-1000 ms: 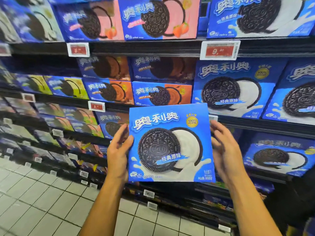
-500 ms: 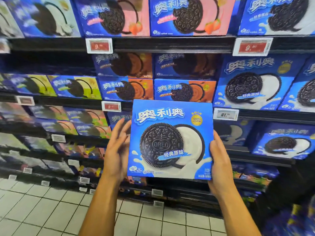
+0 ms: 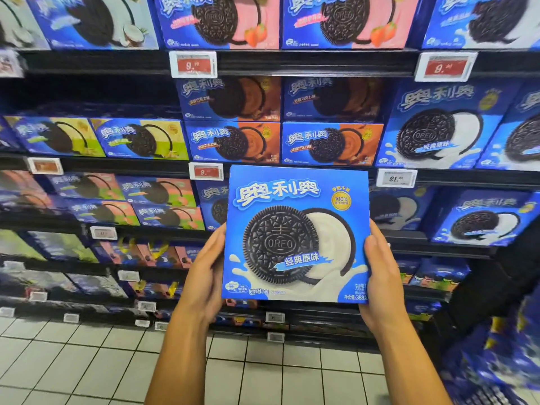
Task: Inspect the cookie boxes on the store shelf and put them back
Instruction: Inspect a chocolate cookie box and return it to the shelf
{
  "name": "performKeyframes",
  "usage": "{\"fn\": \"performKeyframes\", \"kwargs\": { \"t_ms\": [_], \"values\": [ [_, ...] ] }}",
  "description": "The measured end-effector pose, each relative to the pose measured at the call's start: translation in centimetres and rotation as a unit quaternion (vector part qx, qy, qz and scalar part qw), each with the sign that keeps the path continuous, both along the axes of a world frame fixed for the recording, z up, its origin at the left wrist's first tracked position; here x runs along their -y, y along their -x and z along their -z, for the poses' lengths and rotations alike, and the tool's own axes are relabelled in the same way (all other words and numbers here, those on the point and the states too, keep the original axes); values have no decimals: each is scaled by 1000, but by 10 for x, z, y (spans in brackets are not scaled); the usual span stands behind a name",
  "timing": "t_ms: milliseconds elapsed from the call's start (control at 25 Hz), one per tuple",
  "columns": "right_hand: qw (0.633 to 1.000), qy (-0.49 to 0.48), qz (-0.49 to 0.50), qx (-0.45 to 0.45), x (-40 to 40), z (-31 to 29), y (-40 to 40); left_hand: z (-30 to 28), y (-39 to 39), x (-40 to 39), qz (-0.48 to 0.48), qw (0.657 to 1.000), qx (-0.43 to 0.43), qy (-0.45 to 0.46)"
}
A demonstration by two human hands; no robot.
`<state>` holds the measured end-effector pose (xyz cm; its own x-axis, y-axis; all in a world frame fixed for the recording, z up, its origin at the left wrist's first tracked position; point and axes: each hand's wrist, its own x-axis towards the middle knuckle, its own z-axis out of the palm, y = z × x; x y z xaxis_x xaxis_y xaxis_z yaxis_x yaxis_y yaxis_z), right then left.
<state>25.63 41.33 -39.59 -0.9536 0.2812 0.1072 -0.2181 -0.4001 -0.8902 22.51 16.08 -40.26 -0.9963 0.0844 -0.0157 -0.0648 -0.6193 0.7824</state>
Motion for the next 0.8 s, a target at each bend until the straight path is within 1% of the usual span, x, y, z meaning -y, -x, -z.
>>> {"fn": "performKeyframes", "kwargs": {
  "t_ms": [120, 320, 400, 480, 560, 640, 720, 800],
  "values": [
    [1000, -16, 7, 9, 4, -3, -3, 6, -3, 3, 17, 999, 16, -38],
    [998, -27, -13, 47, 1, -6, 1, 3, -2, 3, 21, 999, 19, -23],
    [998, -3, -34, 55, -4, -6, 3, 1, -2, 3, 23, 999, 16, -21],
    [996, 42, -58, 56, -11, -7, 4, -3, 0, 5, 19, 999, 16, -21],
    [993, 69, -78, 53, -16, -8, 5, -8, 0, 8, 25, 1000, 13, -8],
    [993, 67, -82, 60, -18, -10, 7, -13, -1, 8, 31, 999, 13, 17],
    [993, 50, -72, 78, -18, -12, 10, -16, -1, 6, 21, 998, 15, 52],
    [993, 9, -69, 97, -15, -15, 12, -20, -1, 4, -5, 996, 27, 86]
  ]
}}
